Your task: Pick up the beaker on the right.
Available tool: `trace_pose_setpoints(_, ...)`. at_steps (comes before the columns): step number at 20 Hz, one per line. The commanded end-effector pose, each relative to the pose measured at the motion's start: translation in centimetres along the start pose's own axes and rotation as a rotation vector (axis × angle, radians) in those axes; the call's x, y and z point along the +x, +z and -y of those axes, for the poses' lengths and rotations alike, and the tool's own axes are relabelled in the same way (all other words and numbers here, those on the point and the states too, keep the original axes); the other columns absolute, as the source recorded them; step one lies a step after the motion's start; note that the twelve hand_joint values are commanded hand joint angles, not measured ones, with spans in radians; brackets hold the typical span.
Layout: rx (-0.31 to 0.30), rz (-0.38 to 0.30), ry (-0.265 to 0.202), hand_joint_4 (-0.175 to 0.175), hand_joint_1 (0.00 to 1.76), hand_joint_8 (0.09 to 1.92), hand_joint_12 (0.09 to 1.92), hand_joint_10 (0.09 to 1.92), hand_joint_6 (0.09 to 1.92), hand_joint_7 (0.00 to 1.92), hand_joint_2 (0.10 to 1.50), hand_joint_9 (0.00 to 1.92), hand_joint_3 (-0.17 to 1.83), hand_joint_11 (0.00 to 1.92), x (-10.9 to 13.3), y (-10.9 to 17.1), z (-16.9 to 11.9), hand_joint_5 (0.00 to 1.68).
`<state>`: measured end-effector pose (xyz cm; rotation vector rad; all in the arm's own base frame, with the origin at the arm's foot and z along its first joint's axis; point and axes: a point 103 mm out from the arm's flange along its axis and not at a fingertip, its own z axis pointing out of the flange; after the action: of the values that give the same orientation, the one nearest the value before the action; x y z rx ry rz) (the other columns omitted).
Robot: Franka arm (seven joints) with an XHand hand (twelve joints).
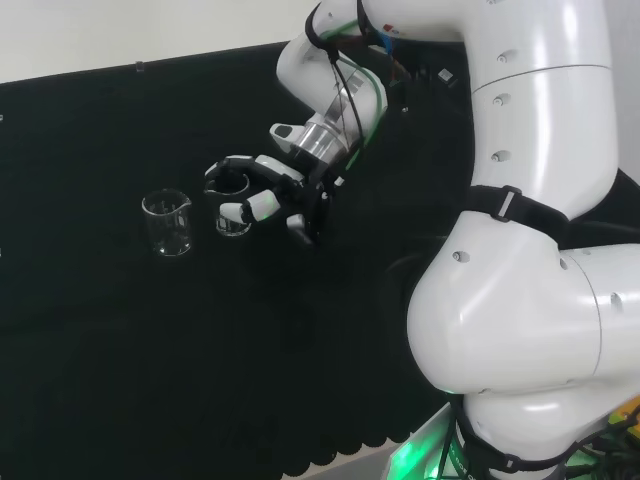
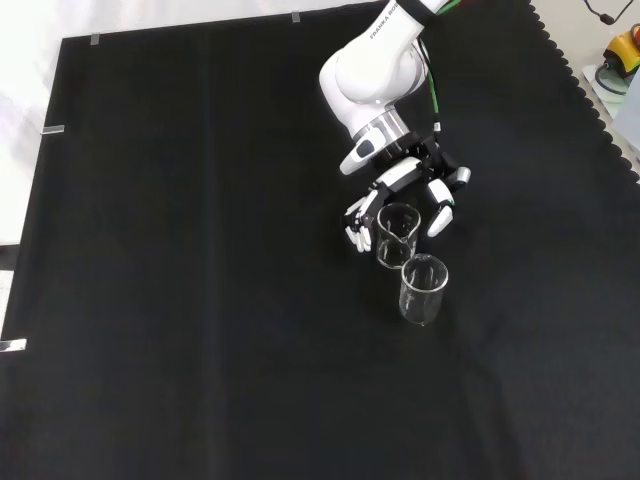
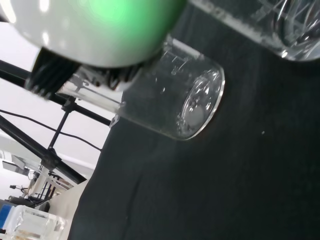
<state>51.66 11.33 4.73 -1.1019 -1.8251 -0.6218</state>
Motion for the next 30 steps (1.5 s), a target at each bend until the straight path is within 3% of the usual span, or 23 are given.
trace_pose_setpoints(1,-0.005,-0.023,-0.001,-0.040,1.01,0.65,1.29,0.57,0.76,0.49,0.28,0.44,1.12,0.00,0.1,0.3,-0.3,0.32)
trace_pose_setpoints(16,0.002,-0.020,0.005,-0.037,1.02,0.66,1.29,0.57,0.79,0.49,0.28,0.44,1.12,0.00,0.0,0.4,-0.1,0.35)
trace_pose_setpoints(23,0.043,0.011,-0.004,-0.032,1.04,0.66,1.30,0.58,1.01,0.51,0.29,0.46,1.11,0.00,-0.3,-0.9,0.5,0.41)
trace_pose_setpoints(30,0.051,0.021,-0.007,-0.030,1.05,0.66,1.31,0.58,1.08,0.52,0.29,0.48,1.12,0.00,-0.2,-0.9,0.2,0.43)
